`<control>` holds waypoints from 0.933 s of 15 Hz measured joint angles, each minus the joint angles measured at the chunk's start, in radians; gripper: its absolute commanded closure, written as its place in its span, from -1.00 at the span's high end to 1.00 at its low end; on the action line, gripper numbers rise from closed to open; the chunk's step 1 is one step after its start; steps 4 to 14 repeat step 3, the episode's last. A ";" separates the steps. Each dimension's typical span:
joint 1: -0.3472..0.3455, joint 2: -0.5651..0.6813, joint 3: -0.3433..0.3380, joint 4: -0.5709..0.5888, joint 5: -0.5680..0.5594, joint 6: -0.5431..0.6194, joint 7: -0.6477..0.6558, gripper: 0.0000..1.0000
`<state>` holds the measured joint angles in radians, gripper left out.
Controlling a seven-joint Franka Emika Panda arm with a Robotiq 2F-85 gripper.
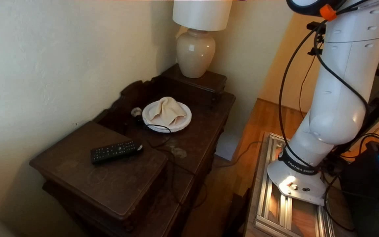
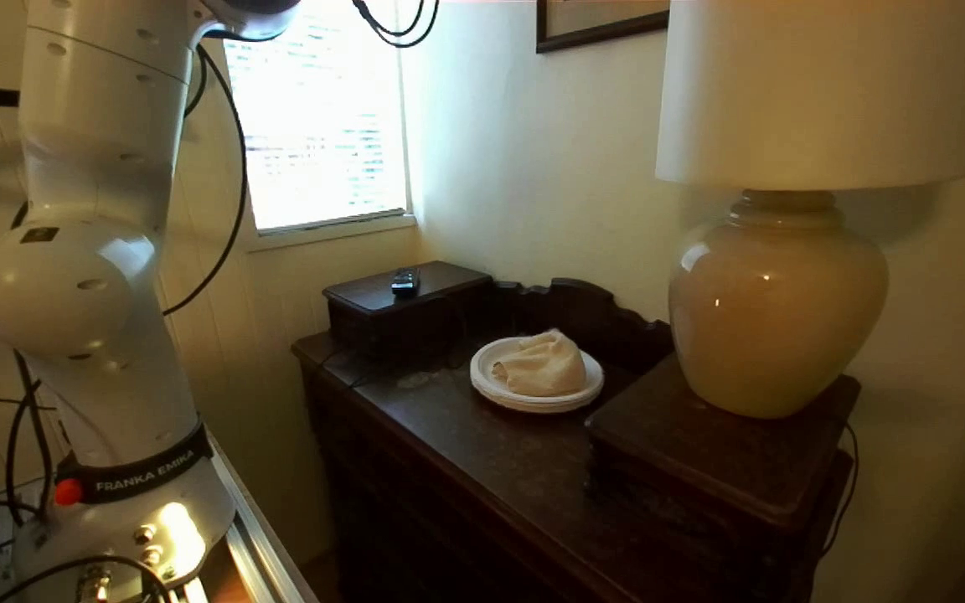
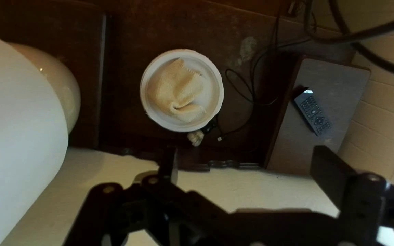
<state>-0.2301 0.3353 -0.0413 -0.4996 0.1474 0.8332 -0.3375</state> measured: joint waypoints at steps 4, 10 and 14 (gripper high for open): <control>0.007 0.012 0.003 -0.032 0.000 0.002 0.036 1.00; 0.007 0.012 0.003 -0.032 0.000 0.002 0.036 1.00; 0.007 0.012 0.003 -0.032 0.000 0.002 0.036 1.00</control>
